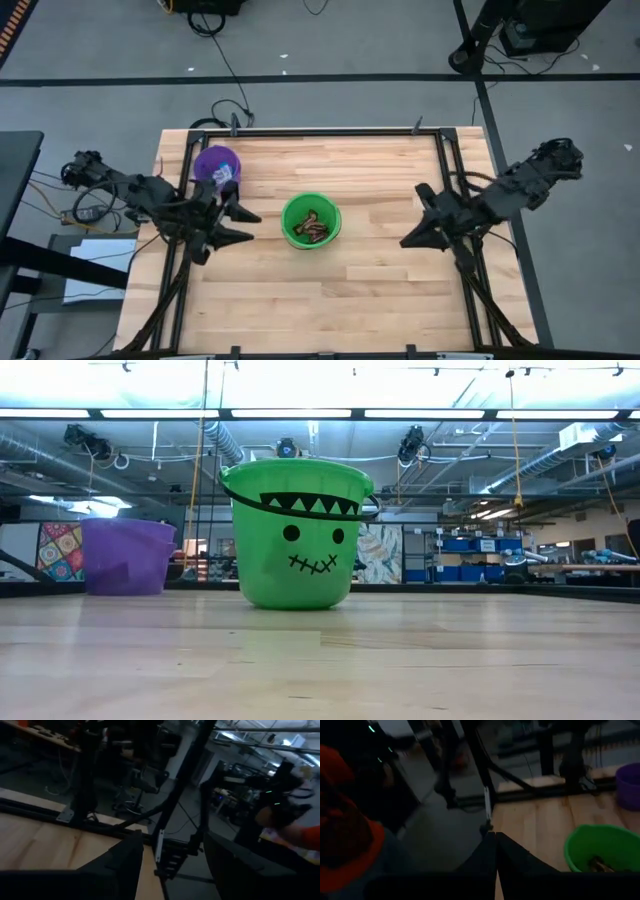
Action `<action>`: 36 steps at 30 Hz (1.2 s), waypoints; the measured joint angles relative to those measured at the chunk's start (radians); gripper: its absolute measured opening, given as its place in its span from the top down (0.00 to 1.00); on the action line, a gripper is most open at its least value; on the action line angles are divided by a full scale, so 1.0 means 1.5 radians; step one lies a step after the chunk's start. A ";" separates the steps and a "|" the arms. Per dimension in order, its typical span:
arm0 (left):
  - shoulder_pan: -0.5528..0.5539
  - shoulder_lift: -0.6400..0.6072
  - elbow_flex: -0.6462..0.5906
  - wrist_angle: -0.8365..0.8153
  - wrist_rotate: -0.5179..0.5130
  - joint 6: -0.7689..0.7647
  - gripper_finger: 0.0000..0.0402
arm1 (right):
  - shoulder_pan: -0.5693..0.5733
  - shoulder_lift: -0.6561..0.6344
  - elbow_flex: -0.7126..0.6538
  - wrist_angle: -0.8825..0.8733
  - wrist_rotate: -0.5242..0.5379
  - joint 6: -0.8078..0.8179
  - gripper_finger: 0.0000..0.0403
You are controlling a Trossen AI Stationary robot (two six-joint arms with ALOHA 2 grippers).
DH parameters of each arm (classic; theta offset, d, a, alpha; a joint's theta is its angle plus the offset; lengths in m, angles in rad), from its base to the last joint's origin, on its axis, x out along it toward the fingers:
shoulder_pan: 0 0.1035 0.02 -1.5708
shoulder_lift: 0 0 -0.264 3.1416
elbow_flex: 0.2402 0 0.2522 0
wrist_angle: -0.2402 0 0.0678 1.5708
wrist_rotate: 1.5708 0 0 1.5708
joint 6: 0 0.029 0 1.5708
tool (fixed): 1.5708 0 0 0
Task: Sort candy by brand, put in halloween buckets
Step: Return to Home Position
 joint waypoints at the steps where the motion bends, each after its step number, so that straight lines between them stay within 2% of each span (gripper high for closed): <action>1: -0.004 0.002 0.000 0.005 0.000 0.000 0.47 | 0.007 -0.027 -0.041 0.035 0.008 0.002 0.97; 7: -0.012 0.004 0.000 0.005 -0.007 0.014 0.47 | 0.037 -0.165 -0.253 0.189 0.070 -0.012 0.96; 13: -0.020 0.007 0.000 -0.011 -0.012 0.078 0.47 | 0.039 -0.256 -0.374 0.262 0.065 -0.060 0.97; 19: -0.046 0.044 0.000 -0.012 -0.020 0.189 0.47 | 0.047 -0.276 -0.415 0.306 -0.007 -0.141 0.98; 23: -0.087 0.093 0.000 -0.025 -0.038 0.240 0.47 | 0.087 -0.246 -0.440 0.340 -0.035 -0.188 0.98; 25: -0.108 0.126 -0.002 -0.026 -0.052 0.245 0.47 | 0.118 -0.229 -0.477 0.409 -0.038 -0.232 0.98; 27: -0.126 0.159 -0.021 0.025 -0.069 0.277 0.47 | 0.142 -0.219 -0.523 0.503 -0.046 -0.269 0.98; 31: -0.127 0.201 -0.062 0.206 -0.086 0.296 0.47 | 0.162 -0.233 -0.588 0.607 -0.046 -0.239 0.97; 34: -0.133 0.227 -0.108 0.298 -0.075 0.296 0.47 | 0.188 -0.235 -0.647 0.653 0.001 -0.230 0.97; 36: -0.139 0.240 -0.150 0.322 -0.092 0.286 0.47 | 0.199 -0.239 -0.689 0.688 0.037 -0.228 0.97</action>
